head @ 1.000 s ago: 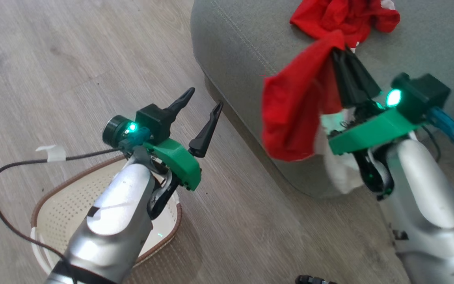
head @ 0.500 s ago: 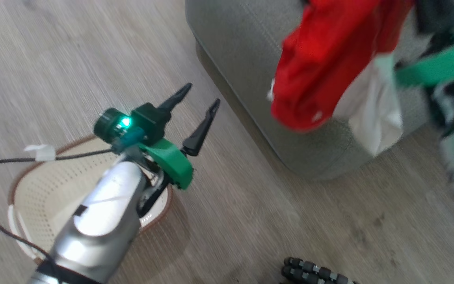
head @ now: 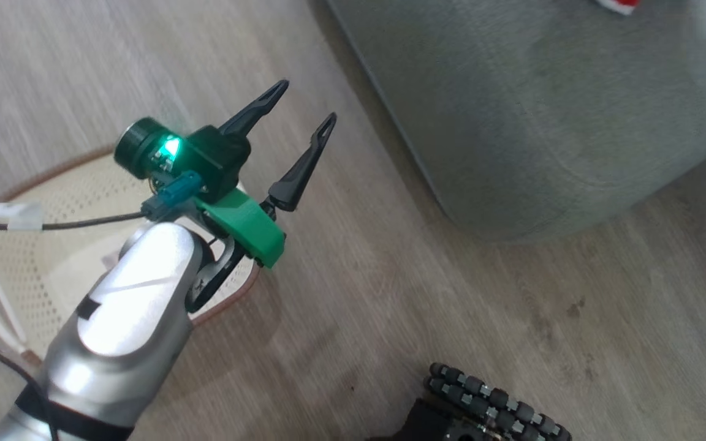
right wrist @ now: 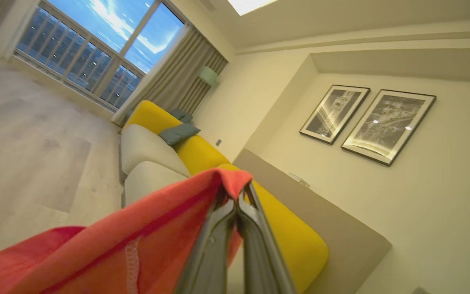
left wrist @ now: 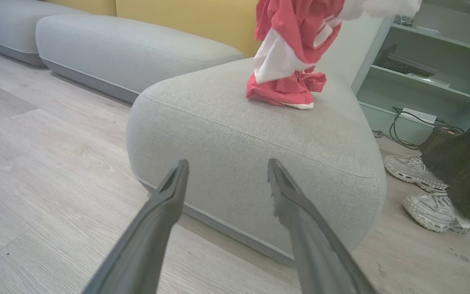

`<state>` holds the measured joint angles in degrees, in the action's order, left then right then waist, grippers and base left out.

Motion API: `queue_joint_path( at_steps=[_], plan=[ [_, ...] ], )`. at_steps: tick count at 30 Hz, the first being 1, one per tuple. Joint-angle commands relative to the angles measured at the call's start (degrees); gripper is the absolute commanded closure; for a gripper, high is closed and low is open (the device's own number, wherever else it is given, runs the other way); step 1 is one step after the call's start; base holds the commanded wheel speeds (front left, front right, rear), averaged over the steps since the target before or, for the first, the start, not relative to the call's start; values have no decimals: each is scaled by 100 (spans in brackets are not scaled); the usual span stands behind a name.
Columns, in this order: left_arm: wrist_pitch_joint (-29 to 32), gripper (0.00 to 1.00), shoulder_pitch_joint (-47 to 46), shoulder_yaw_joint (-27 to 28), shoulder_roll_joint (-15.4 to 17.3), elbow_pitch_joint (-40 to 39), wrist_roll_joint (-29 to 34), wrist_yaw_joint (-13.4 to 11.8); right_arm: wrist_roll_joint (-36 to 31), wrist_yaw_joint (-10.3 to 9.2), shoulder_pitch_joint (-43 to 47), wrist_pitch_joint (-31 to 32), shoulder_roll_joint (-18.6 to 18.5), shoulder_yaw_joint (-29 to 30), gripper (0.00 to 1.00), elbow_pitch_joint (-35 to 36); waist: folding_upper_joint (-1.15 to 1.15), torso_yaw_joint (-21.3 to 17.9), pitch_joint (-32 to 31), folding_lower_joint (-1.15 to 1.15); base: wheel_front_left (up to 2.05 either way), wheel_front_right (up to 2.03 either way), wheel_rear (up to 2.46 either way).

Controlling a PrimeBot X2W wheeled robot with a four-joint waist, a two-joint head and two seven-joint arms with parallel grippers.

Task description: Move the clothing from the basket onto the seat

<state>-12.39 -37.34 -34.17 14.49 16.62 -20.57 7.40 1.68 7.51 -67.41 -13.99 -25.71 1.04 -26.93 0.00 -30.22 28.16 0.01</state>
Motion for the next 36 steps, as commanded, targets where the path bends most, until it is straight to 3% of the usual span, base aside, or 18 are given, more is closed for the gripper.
queue_joint_path(
  at_steps=[1, 8, 14, 20, 24, 28, 32, 33, 34, 35, 36],
  plan=[
    [60, 0, -208, 97, 125, -331, 74, -1, -157, -2, -401, 138, -329, 256, 100, 58, 0, 206, 249, -1, 0, 0, 0],
    [151, 0, -329, -16, 178, -627, 58, 1, -692, -2, -1133, 842, -1004, 1124, 100, -206, 0, 584, 665, -1, 0, 0, 0],
    [205, 0, -412, -113, 278, -702, 58, 3, -1045, -2, -1056, 1237, -1329, 2167, 100, -656, 0, 881, 1044, -1, 0, 0, 0],
    [267, 0, -461, -182, 413, -766, 71, 4, -1336, -2, -601, 1467, -1225, 3169, 100, -1188, 0, 1056, 1356, -1, 0, 0, 0],
    [305, 0, -520, -268, 490, -816, 83, 5, -1577, -2, -276, 1562, -935, 3841, 100, -1537, 0, 1169, 1590, -1, 0, 0, 0],
    [275, 0, -568, -321, 534, -829, 81, 5, -1723, -2, 4, 1400, -492, 4226, 100, -1931, 0, 1271, 1735, -1, 0, 0, 0],
    [217, 0, -623, -389, 519, -793, 75, 6, -1731, -2, 187, 965, -349, 4263, 100, -2335, 0, 1335, 1709, -1, 0, 0, 0],
    [188, 0, -640, -426, 504, -789, 73, 6, -1737, -2, 228, 829, -377, 4230, 71, -2456, 0, 1356, 1678, -1, 0, 0, 0],
    [163, 0, -655, -459, 483, -780, 61, 6, -1737, -2, 259, 698, -414, 4206, 53, -2573, 0, 1375, 1643, -1, 0, 0, 0],
    [137, 0, -669, -493, 461, -769, 49, 7, -1718, -2, 269, 576, -449, 4186, 5, -2689, 0, 1396, 1598, -1, 0, 0, 0],
    [107, 0, -679, -521, 436, -758, 34, 7, -1728, -2, 290, 459, -486, 4142, 0, -2800, 0, 1410, 1544, -1, 0, 0, 0]
  ],
)
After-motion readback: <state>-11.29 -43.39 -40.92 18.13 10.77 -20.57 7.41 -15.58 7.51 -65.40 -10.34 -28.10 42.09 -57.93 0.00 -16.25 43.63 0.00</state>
